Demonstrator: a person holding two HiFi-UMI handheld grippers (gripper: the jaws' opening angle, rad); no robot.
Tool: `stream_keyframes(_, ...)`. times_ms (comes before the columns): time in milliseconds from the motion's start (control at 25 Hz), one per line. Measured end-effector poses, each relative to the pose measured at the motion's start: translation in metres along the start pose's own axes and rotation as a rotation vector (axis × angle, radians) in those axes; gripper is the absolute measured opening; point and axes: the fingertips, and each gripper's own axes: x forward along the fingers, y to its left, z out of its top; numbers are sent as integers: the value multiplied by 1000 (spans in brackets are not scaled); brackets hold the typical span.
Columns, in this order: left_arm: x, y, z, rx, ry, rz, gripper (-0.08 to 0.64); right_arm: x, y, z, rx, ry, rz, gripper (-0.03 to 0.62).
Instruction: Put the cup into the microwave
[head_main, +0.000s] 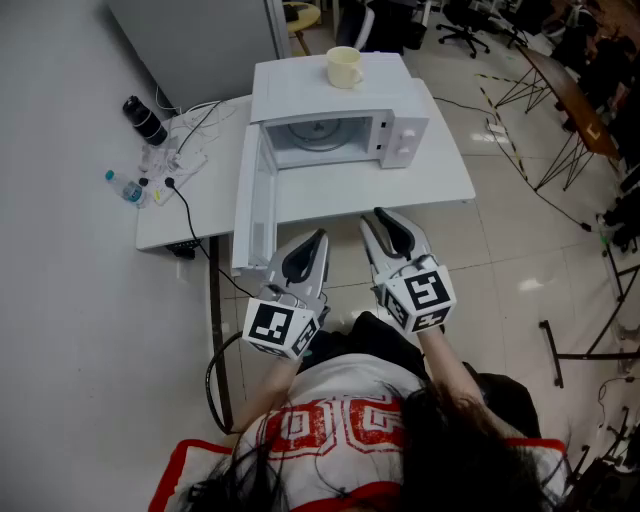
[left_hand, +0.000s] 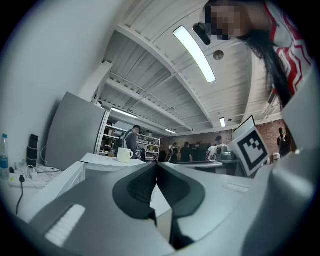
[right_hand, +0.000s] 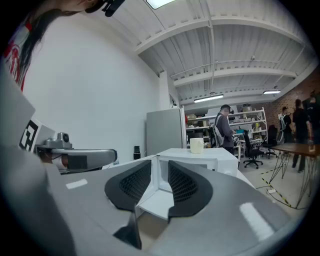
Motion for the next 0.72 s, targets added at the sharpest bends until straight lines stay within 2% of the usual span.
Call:
stream_keyframes(120,9,4,1,-16,-14,-2,-11,18,-17,18,-22,-42,-11,163)
stream_keyframes(200,15,8,1,-18,-15,-4,-11,30,-30,31,-30,-79,-38,191)
stream_keyframes(360,32,17,0,-18,-14,-7,-11,59,-59,50,-25,-116,-70,210)
stream_keyframes(720,92,53,-2,6,-11,48,-11,134,-121,61,-19,-101,-45,224)
